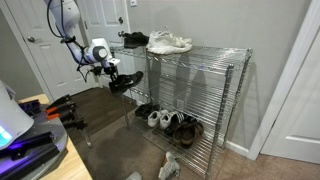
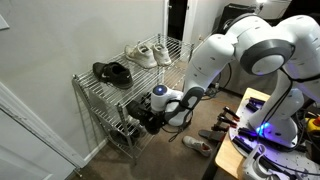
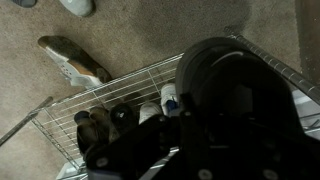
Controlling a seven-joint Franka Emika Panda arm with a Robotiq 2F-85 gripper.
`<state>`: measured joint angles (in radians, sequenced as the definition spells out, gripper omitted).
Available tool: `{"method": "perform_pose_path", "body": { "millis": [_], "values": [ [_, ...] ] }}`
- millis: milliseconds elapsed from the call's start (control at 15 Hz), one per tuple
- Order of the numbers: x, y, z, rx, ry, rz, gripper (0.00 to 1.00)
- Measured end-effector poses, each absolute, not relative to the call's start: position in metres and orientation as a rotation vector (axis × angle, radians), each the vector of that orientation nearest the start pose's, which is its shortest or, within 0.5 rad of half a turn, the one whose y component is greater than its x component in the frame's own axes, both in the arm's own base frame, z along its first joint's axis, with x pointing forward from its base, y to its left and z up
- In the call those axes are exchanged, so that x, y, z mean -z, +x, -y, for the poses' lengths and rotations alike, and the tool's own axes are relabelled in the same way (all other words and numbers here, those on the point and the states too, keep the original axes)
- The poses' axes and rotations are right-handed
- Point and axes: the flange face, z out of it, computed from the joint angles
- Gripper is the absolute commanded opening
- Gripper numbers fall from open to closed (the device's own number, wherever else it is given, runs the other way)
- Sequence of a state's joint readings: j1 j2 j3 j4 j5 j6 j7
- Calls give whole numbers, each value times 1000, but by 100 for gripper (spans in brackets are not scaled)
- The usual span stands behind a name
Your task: Remove the black shoe from the middle rack and put it on the right side of the black shoe on the top rack
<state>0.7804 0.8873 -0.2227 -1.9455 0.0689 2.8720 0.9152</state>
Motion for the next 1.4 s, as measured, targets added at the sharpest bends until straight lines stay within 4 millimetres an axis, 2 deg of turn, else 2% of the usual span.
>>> {"method": "perform_pose_path", "body": {
  "millis": [400,600,1067,1267,1400],
  "values": [
    [-91,484,-301,202,-3277,-457,5],
    [-115,474,-291,116,-3337,-446,5],
    [-152,451,-260,-272,-3518,-473,6],
    [-172,430,-257,-493,-3560,-474,6],
    [-193,412,-259,-612,-3581,-462,6]
  ]
}}
